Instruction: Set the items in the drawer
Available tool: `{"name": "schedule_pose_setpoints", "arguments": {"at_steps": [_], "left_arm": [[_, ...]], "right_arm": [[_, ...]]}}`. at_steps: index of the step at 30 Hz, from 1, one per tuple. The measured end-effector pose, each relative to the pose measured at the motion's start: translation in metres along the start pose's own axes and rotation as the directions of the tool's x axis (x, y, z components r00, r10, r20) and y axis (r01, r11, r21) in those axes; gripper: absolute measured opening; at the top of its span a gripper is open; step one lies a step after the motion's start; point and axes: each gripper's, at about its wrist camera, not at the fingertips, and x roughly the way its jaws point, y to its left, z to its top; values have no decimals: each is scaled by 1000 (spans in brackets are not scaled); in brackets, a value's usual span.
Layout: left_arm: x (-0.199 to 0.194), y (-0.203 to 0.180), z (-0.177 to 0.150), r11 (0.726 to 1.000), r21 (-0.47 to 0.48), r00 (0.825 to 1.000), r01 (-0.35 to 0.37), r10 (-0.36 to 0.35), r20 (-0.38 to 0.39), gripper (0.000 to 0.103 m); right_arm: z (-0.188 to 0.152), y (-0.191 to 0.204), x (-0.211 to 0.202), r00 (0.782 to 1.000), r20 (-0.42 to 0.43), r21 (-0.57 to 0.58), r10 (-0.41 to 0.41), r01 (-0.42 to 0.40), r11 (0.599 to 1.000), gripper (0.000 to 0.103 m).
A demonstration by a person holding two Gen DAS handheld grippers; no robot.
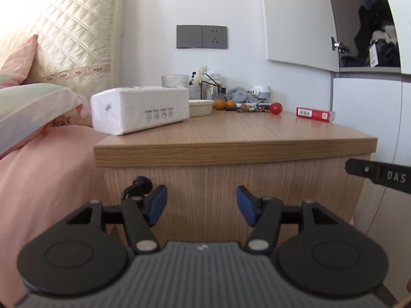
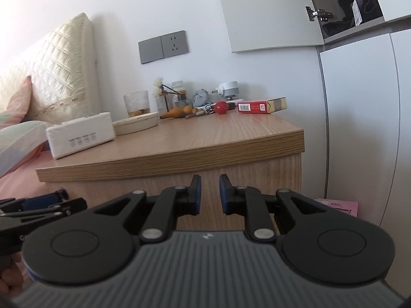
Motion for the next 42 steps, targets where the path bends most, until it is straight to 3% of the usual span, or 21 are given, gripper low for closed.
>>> {"name": "schedule_pose_setpoints", "arguments": {"at_steps": [6,18,25,29,42], "left_arm": [[-21,3,2,1000,-31,1000,0,-1,-2,78],[-66,-8,1,1000,31,1000,-3,2,19,93],[-96,-7,-3,1000,15,1000,-10,9,20,96],[-116,-4,-6,1000,4,999,15,-16,31,99],[-187,8,-29,1000,-6,995,-3,4,96,102]], "right_arm": [[5,5,-14,1000,-21,7,20,-20,1000,19],[11,3,-52,997,-61,-10,54,-55,998,19],[12,12,-80,993,-77,-47,91,-95,994,19],[12,17,-98,992,-61,-47,110,-113,992,20],[-2,21,-161,983,4,-99,182,-181,979,20]]}}
